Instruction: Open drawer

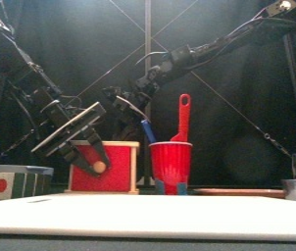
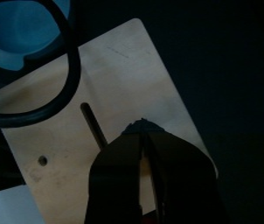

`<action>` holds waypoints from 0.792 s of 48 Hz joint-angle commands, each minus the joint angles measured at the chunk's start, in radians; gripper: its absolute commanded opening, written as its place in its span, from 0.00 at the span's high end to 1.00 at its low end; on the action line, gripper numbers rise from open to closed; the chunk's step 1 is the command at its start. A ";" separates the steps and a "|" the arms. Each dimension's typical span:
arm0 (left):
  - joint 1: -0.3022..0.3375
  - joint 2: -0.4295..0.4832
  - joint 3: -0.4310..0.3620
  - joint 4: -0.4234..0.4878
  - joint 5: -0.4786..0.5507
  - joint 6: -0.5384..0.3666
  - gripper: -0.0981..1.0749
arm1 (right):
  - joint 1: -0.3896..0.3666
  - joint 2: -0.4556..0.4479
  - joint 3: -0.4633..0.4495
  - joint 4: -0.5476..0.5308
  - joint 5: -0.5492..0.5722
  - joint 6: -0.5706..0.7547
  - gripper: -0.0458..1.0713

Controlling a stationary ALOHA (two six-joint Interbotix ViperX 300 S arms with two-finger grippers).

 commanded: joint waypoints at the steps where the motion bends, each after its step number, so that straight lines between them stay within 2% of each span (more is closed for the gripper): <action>1: -0.005 -0.020 -0.006 -0.008 0.000 0.002 0.42 | -0.002 -0.009 -0.002 0.000 0.002 0.002 0.94; 11: -0.052 -0.044 0.002 -0.049 -0.008 0.002 0.42 | -0.002 -0.009 -0.002 0.000 0.006 0.008 0.94; 38: -0.202 -0.040 -0.003 -0.170 -0.049 0.002 0.42 | -0.002 -0.003 0.000 0.005 0.032 0.015 0.94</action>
